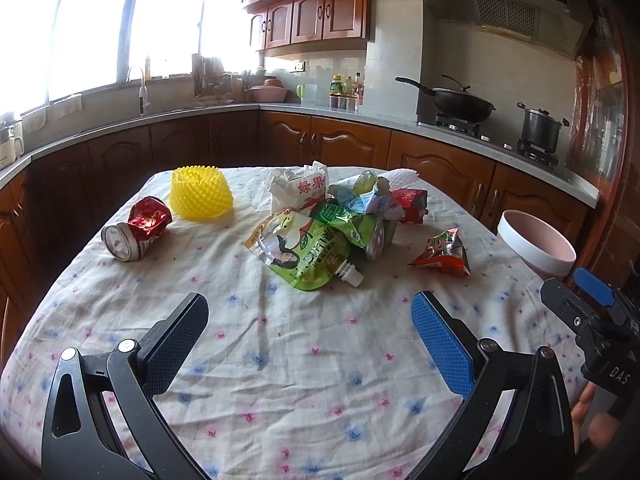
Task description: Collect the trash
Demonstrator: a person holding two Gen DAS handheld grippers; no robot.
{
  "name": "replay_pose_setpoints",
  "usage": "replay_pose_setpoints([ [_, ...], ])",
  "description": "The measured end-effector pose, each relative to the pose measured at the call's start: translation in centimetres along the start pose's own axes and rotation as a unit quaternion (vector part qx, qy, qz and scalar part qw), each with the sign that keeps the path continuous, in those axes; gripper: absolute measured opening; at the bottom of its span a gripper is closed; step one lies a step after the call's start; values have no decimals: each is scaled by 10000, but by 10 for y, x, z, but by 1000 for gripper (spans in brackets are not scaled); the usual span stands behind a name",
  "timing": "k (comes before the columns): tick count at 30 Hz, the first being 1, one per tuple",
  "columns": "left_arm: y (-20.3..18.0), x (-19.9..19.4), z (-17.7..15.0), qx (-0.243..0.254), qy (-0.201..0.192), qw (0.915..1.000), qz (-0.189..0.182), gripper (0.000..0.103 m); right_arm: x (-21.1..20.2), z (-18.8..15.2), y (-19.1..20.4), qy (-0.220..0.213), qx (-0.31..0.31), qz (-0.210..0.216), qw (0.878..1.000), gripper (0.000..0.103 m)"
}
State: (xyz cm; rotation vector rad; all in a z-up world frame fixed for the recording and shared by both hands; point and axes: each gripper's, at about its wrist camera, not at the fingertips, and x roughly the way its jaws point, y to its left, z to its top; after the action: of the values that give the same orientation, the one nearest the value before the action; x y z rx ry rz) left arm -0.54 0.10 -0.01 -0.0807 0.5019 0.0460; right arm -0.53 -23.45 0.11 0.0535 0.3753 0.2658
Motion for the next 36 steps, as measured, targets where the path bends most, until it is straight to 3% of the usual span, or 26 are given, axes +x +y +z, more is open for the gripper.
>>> replay_pose_setpoints([
  [36, -4, 5, -1, 42, 42, 10000, -37, 103, 3, 1, 0, 32, 40, 96, 9999, 103],
])
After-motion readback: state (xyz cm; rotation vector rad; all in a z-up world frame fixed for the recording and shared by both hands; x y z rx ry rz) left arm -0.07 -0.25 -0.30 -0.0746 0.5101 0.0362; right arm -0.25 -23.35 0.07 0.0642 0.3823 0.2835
